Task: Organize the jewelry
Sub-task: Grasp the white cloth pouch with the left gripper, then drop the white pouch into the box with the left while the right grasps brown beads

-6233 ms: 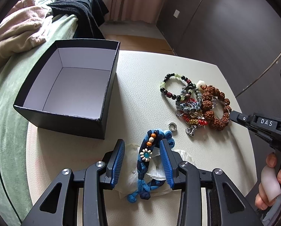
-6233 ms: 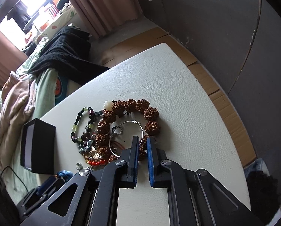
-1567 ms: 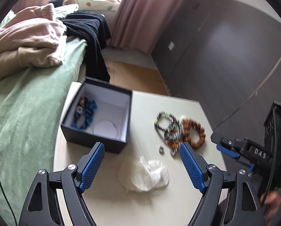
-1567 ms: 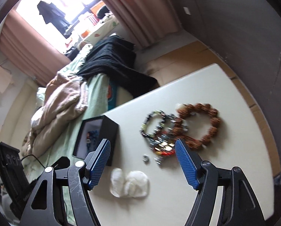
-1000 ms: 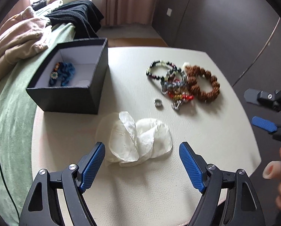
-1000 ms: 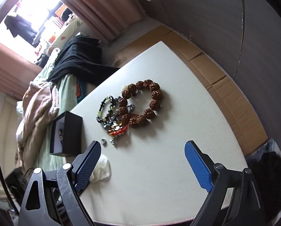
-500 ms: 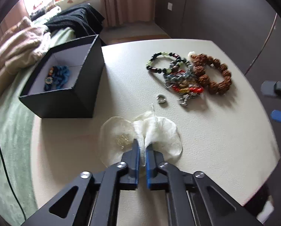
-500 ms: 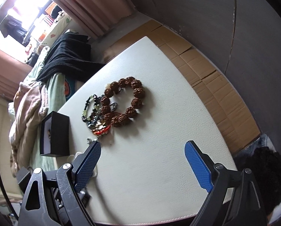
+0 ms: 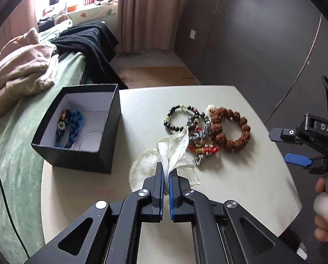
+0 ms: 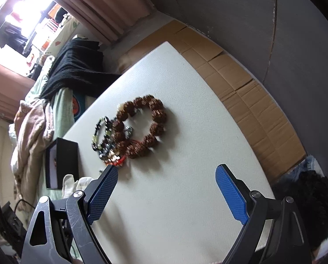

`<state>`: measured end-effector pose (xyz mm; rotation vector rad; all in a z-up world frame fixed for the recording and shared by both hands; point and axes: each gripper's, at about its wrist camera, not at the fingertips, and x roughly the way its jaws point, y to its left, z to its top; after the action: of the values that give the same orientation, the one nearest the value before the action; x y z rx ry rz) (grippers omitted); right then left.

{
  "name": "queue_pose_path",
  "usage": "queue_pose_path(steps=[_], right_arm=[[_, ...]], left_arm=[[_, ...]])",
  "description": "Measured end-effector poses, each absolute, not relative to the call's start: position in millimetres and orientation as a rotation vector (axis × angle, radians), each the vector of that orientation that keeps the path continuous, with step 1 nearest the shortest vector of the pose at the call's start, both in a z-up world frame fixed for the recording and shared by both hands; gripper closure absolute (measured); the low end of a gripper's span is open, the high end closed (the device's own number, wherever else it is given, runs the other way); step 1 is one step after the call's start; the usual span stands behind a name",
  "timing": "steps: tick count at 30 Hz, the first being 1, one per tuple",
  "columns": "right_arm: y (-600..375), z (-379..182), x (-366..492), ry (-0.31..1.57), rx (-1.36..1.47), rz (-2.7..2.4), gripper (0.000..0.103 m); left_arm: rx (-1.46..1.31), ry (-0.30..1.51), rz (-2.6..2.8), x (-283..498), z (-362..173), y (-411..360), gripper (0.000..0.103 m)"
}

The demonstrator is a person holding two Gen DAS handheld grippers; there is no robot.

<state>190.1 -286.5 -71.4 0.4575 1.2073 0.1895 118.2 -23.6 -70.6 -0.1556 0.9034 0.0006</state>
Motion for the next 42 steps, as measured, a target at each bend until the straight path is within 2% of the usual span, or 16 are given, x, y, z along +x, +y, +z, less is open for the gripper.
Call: queue_pose_path(steps=[5, 8, 12, 16, 17, 18, 22, 25, 29, 40, 42], right_arm=[[-293.3, -75.3, 202.7, 1.165, 0.491, 0.164, 0.014], [-289.4, -82.6, 213.1, 1.180, 0.517, 0.183, 0.029], [-272.8, -90.1, 225.8, 1.186, 0.471, 0.188, 0.038], [-255.0, -93.2, 237.0, 1.171, 0.408, 0.174, 0.041], [-251.8, -94.0, 239.3, 1.166, 0.389, 0.161, 0.049], [-247.5, -94.6, 241.5, 1.162, 0.363, 0.140, 0.052], [-231.4, -91.4, 244.7, 1.130, 0.252, 0.086, 0.052], [-216.3, -90.1, 242.4, 1.123, 0.111, 0.034, 0.061], [-215.2, -88.7, 238.6, 1.117, 0.010, 0.022, 0.083], [-244.6, -49.7, 220.3, 1.015, 0.175, 0.144, 0.083], [-245.1, -40.4, 215.5, 0.983, 0.210, 0.176, 0.083]], left_arm=[[-0.176, 0.872, -0.010, 121.4, -60.7, -18.6, 0.100], [-0.200, 0.864, -0.019, 124.5, -57.6, -13.9, 0.100], [-0.231, 0.838, -0.029, 128.2, -51.9, -5.7, 0.100], [-0.263, 0.803, -0.025, 129.6, -45.6, 5.6, 0.100], [-0.272, 0.799, -0.021, 129.9, -45.2, 8.3, 0.100], [-0.281, 0.798, -0.020, 130.2, -45.4, 10.9, 0.100], [-0.298, 0.783, -0.014, 130.2, -43.5, 19.4, 0.100], [-0.316, 0.754, 0.000, 126.5, -37.0, 30.0, 0.100], [-0.347, 0.734, 0.034, 124.2, -33.0, 49.7, 0.100], [-0.469, 0.732, 0.073, 132.6, -41.0, 89.4, 0.099], [-0.468, 0.775, 0.077, 139.6, -46.2, 90.9, 0.092]])
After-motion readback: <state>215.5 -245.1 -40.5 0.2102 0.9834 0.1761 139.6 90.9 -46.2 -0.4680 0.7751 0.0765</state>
